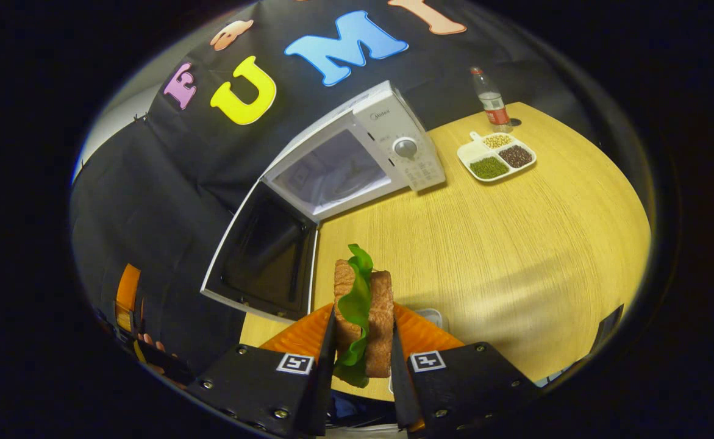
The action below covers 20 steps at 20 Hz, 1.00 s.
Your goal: Open the microwave oven with the left hand, put the food in, and close the microwave oven.
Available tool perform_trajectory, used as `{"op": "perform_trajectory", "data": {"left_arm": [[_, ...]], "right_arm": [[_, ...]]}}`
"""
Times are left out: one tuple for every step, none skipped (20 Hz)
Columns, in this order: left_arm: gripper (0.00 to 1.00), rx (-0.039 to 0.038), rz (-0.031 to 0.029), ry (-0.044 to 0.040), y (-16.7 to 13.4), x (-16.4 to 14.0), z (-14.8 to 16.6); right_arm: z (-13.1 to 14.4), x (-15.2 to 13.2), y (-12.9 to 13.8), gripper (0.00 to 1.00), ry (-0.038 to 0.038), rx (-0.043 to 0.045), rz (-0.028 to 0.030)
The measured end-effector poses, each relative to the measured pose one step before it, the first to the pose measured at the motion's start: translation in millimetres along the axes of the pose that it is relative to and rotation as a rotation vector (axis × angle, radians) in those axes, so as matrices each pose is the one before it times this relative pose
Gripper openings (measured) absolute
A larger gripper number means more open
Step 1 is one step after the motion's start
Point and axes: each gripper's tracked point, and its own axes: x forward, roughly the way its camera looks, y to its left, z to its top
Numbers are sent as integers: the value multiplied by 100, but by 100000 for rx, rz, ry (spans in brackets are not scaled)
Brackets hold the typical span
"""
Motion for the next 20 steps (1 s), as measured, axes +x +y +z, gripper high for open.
{"op": "perform_trajectory", "data": {"left_arm": [[99,191,-1271,-353,415,950,95],[98,280,-1138,-429,567,927,42],[96,520,-634,257,657,862,-173],[94,337,-397,236,782,832,-182],[93,-128,-656,-198,616,771,88],[93,-294,-262,-96,536,708,31],[93,-348,-292,278,655,600,-84],[93,-163,51,364,649,500,-417],[94,191,91,436,697,561,-215],[94,449,56,303,576,397,-137],[100,585,58,385,567,315,-397],[98,543,-147,445,422,316,-155],[97,385,-314,391,340,220,-169],[98,383,-217,526,387,166,-247],[99,306,-167,581,416,210,-275],[100,132,-247,397,391,183,-253],[100,28,-262,719,350,127,-336],[100,-229,-45,758,403,255,-247],[100,-586,-427,1022,258,112,-412],[100,-253,-314,814,229,51,-238]], "right_arm": [[903,813,848,43,-3612,189,-465],[967,921,789,43,-3119,391,-86],[572,784,893,43,-2499,842,109],[695,938,879,43,-2237,757,487],[567,914,822,43,-1820,587,566],[582,1008,675,43,-1817,702,394],[398,977,630,43,-1362,538,540],[472,962,605,43,-1657,648,477],[321,938,507,43,-1677,495,375],[334,953,406,43,-1264,288,148],[227,927,282,43,-1566,312,-35],[378,916,204,43,-1692,454,-216],[157,872,146,43,-1724,550,-238],[326,922,62,43,-2058,789,-501],[169,843,-7,43,-2012,822,-384],[237,932,100,43,-1920,662,-264],[82,779,5,43,-1960,504,-505],[170,890,51,43,-1610,265,-487],[-101,851,240,43,-1382,401,-447],[-53,963,16,43,-1033,379,-69]]}}
